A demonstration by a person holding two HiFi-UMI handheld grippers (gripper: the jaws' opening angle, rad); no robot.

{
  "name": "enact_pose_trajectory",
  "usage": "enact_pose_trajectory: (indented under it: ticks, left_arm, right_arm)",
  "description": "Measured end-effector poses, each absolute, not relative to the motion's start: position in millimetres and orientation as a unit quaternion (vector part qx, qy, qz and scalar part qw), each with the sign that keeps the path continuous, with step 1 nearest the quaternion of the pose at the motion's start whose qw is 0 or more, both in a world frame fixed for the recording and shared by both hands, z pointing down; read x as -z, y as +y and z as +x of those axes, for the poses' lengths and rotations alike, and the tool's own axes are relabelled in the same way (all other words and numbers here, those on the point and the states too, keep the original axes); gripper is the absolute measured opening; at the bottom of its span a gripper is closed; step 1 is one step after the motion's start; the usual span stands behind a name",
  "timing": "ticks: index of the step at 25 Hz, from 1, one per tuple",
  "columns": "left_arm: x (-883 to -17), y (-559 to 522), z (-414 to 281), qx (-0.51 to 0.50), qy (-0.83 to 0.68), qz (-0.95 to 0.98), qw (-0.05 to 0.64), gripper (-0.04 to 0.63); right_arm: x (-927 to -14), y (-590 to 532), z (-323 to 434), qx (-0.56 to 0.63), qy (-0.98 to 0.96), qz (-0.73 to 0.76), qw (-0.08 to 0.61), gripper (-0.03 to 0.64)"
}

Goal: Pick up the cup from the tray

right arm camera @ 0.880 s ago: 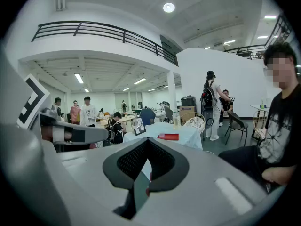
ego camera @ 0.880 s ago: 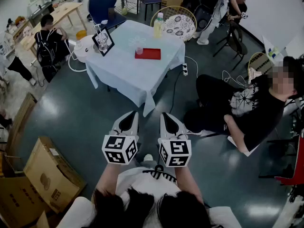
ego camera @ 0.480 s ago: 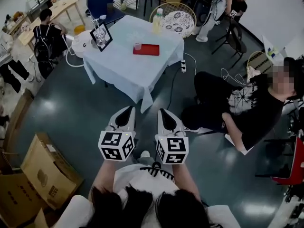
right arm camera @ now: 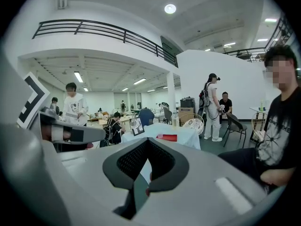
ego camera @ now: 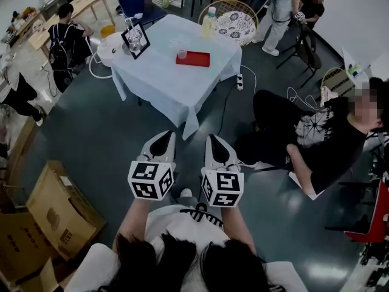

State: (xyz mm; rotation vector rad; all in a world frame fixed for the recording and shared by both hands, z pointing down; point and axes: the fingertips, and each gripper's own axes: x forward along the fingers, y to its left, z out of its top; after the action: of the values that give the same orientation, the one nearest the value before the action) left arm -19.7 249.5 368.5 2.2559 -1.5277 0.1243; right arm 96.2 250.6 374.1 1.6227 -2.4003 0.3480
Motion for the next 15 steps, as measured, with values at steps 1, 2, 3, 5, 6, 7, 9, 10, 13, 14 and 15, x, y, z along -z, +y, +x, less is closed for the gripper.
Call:
enact_pose_trajectory:
  ticks: [1,2,3,5,6,7,9,10,13,14,15]
  left_arm:
    - [-368.0,248.8,-19.6,-0.045,-0.549,0.809,0.205,0.0]
    - [-367.4,248.7,-19.4,-0.045,-0.55,0.808,0.205,0.0]
    - [-366.9,249.0,-19.1,-0.044,-0.551,0.807,0.205,0.0]
    - [-366.0,249.5,-19.1,-0.041,-0.555,0.804,0.208,0.0]
    - [-365.6,248.9,-19.3,-0.039,-0.558,0.802,0.209,0.0]
    - [-365.2,247.9,-19.3,-0.037,-0.562,0.799,0.211,0.0]
    - [-365.1,246.0,-18.3,-0.034,-0.57,0.793,0.213,0.0]
    - [-365.3,245.3,-17.2,-0.035,-0.574,0.79,0.213,0.0]
    - [-366.3,244.2,-14.2,-0.039,-0.582,0.785,0.209,0.0]
    - [-366.9,244.0,-13.0,-0.041,-0.583,0.784,0.208,0.0]
    - [-367.5,243.5,-12.2,-0.042,-0.584,0.784,0.208,0.0]
  right_arm:
    - [-374.2,250.2,96.7,-0.119,-0.817,0.553,0.111,0.021]
    - [-374.8,249.9,97.0,-0.12,-0.818,0.552,0.111,0.021]
    - [-375.6,249.8,96.7,-0.123,-0.819,0.549,0.111,0.021]
    - [-377.4,249.1,94.9,-0.136,-0.826,0.536,0.107,0.023]
    - [-378.5,248.4,93.4,-0.143,-0.832,0.526,0.106,0.023]
    - [-379.8,247.7,91.7,-0.148,-0.838,0.515,0.108,0.031]
    - [-382.9,247.5,88.5,-0.152,-0.851,0.489,0.116,0.093]
    - [-383.7,247.6,88.0,-0.153,-0.856,0.479,0.117,0.132]
    - [-385.1,246.5,90.1,-0.151,-0.865,0.464,0.117,0.15]
    - [-385.5,245.5,91.4,-0.148,-0.866,0.463,0.118,0.156]
    - [-385.3,244.2,92.8,-0.146,-0.867,0.462,0.118,0.163]
